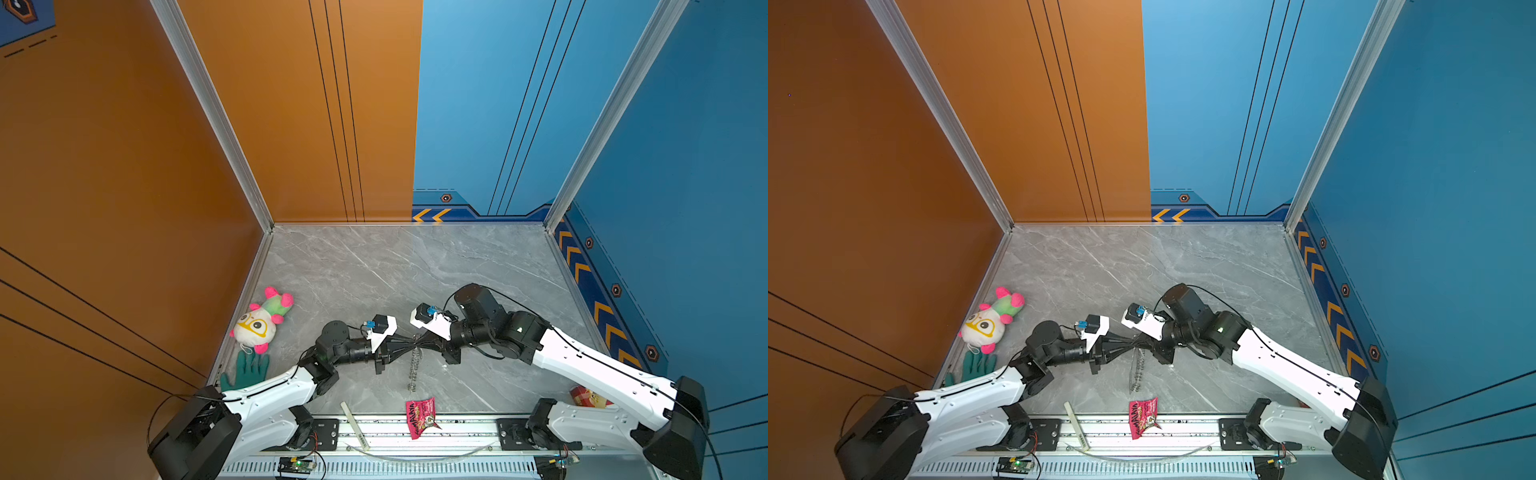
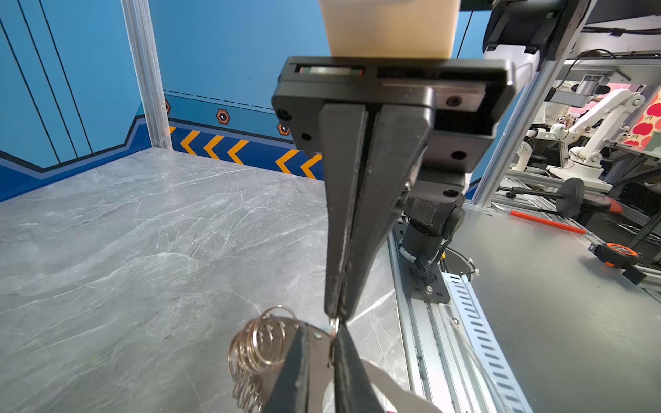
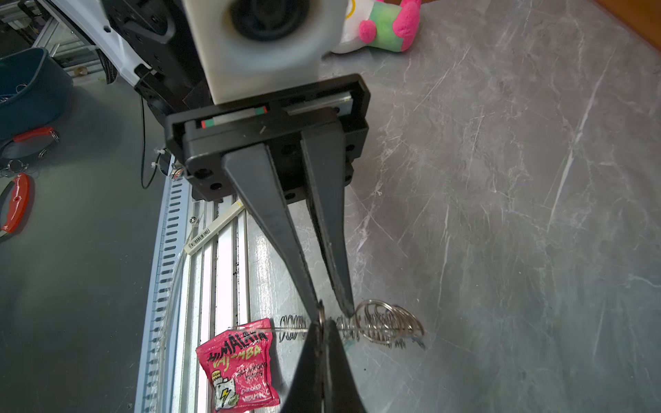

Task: Attach keys to a key ring
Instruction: Insert the key into the keyring.

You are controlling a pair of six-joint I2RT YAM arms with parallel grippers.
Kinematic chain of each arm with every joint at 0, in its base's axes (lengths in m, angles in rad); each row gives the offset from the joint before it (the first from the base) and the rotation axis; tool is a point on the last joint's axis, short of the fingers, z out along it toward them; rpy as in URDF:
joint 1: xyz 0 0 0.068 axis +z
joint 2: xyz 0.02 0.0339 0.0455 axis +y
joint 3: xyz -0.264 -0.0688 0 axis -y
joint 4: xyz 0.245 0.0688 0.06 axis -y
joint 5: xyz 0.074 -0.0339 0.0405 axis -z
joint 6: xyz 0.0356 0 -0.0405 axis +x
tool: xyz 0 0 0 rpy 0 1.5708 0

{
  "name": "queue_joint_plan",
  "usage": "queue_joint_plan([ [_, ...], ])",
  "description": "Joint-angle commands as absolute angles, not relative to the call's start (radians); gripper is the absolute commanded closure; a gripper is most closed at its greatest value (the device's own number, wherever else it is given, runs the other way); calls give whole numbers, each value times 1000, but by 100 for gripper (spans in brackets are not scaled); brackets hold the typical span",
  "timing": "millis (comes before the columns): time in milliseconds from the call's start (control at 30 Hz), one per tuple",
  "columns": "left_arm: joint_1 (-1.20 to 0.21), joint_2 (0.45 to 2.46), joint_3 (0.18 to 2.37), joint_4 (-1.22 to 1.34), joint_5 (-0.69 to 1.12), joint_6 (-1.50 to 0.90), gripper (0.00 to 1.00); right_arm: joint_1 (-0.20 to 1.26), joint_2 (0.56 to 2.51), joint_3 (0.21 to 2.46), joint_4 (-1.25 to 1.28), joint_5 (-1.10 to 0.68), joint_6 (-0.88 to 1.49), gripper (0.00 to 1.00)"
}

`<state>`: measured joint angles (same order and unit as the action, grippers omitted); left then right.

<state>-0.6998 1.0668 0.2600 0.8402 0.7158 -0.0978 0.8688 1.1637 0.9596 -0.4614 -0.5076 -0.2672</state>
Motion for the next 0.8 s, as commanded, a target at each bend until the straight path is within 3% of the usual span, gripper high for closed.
queue_joint_plan([
  [0, -709, 1073, 296, 830, 724, -82, 87, 888, 1176, 997, -491, -502, -293, 100],
  [167, -711, 1087, 307, 821, 730, -83, 99, 894, 1202, 1002, -490, -500, -298, 100],
  [333, -710, 1085, 306, 820, 692, -83, 100, 899, 1208, 1000, -491, -470, -299, 100],
  [567, -704, 1045, 287, 820, 610, -84, 100, 817, 1136, 925, -393, -504, -247, 70],
  [767, -697, 1029, 280, 820, 584, -90, 100, 726, 1052, 804, -193, -589, -133, 60],
])
